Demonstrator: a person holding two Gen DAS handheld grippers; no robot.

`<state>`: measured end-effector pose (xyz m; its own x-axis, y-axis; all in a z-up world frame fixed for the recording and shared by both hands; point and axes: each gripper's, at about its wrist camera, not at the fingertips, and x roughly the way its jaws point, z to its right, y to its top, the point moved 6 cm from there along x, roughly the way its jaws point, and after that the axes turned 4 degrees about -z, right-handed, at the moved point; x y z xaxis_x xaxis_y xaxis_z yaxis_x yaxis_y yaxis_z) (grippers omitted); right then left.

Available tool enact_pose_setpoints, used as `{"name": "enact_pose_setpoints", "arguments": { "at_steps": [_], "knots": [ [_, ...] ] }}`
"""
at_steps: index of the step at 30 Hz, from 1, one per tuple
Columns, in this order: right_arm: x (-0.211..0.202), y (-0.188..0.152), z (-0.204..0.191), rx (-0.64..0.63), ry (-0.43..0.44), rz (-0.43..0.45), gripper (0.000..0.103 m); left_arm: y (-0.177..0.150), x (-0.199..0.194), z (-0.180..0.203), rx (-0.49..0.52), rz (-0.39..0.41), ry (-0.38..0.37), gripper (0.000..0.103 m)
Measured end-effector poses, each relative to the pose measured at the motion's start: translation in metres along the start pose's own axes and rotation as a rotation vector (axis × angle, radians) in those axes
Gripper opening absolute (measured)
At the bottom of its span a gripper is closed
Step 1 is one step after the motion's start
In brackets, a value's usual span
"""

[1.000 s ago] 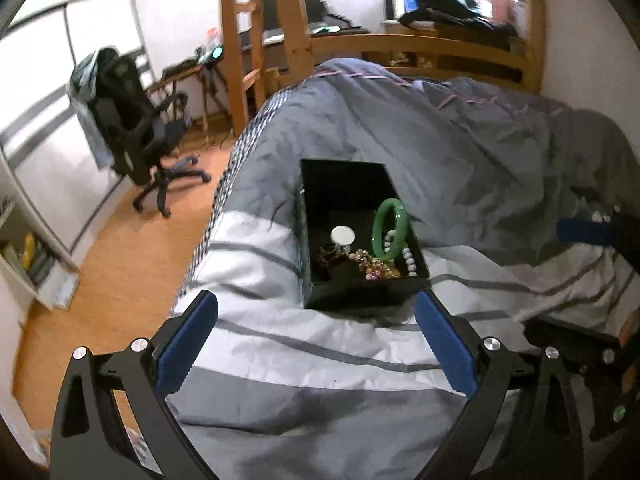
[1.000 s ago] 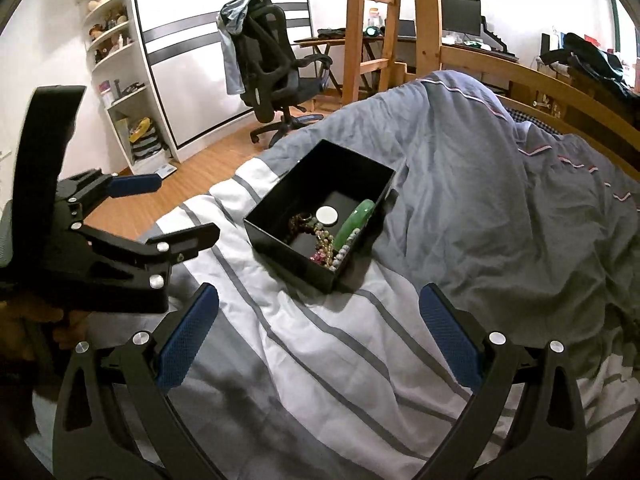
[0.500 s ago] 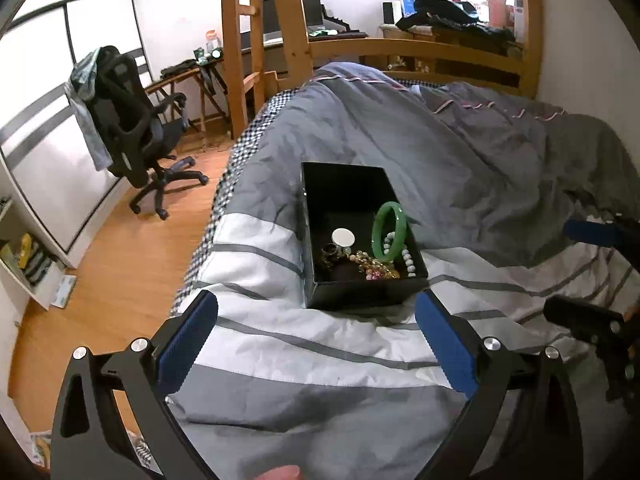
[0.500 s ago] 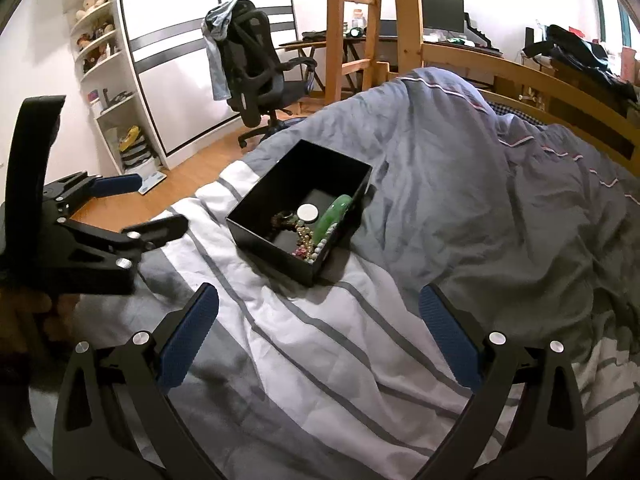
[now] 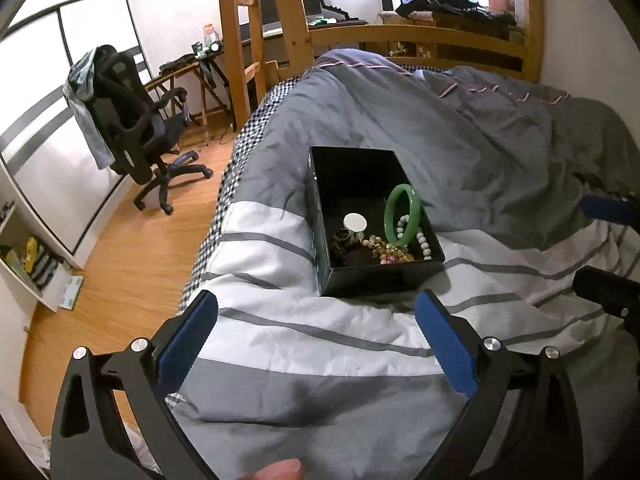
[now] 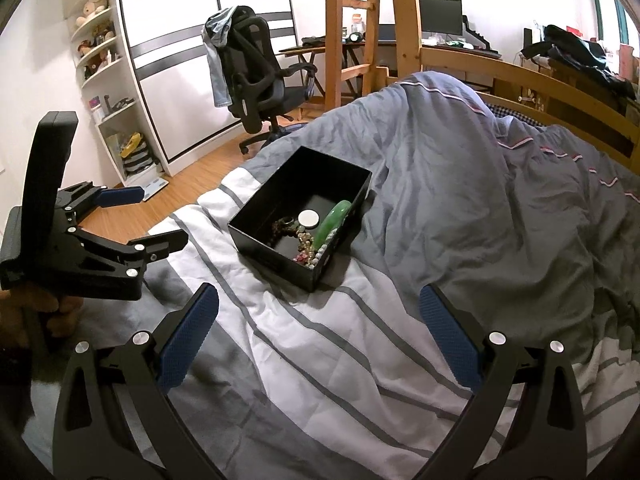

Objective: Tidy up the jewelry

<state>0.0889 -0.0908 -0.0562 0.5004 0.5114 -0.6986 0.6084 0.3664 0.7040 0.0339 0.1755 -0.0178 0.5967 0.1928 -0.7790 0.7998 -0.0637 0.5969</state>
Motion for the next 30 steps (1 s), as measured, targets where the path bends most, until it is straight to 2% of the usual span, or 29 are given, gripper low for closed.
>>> {"name": "enact_pose_setpoints", "arguments": {
  "at_steps": [30],
  "knots": [
    [0.002,-0.001,-0.009,-0.009,0.007,-0.001,0.099,0.001,-0.005,0.013,0.068,0.022,0.041,0.097]
  ]
}}
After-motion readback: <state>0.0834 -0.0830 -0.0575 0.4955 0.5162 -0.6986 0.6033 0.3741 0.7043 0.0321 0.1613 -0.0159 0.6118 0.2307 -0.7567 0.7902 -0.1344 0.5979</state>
